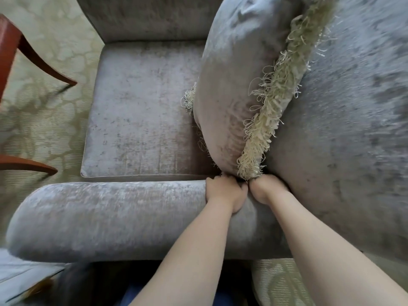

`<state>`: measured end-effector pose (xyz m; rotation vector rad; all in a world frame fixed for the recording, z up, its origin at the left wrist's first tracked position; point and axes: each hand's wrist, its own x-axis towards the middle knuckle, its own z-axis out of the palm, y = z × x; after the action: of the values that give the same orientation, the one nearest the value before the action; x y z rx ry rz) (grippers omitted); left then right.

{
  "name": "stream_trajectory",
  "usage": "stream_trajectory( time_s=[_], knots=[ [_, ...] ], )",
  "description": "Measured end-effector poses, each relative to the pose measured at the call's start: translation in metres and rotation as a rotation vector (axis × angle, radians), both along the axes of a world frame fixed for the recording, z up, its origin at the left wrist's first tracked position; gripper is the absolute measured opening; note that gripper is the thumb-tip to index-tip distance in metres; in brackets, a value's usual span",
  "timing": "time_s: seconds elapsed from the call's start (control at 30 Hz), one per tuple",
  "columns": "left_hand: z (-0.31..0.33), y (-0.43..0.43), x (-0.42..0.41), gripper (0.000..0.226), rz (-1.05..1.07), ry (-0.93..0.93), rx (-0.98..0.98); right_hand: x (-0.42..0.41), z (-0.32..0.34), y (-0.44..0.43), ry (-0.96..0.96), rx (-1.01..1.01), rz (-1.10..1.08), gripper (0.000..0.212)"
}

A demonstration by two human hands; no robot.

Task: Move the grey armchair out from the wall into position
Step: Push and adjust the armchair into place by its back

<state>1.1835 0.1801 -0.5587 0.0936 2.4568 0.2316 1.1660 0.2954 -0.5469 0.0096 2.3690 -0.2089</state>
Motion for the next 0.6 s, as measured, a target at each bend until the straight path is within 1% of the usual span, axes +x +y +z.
stream_trajectory(
  time_s=[0.07,0.23,0.4,0.5,0.6],
  knots=[
    [-0.001,-0.001,0.002,0.049,0.013,0.017,0.007,-0.006,-0.004,-0.002,-0.032,0.013,0.023,0.036],
    [0.001,-0.002,0.006,0.053,0.025,0.038,-0.012,0.004,-0.009,0.000,0.064,0.020,0.062,0.037],
    [0.003,-0.007,0.011,0.050,-0.019,0.042,0.004,0.011,-0.007,0.000,0.088,0.042,-0.111,0.046],
    [0.005,-0.011,0.014,0.048,-0.038,0.036,0.017,0.018,-0.005,-0.003,0.122,0.097,-0.115,0.049],
    [0.006,-0.016,0.018,0.047,-0.067,0.028,0.017,0.025,-0.004,-0.007,0.123,0.105,-0.115,0.049]
  ],
)
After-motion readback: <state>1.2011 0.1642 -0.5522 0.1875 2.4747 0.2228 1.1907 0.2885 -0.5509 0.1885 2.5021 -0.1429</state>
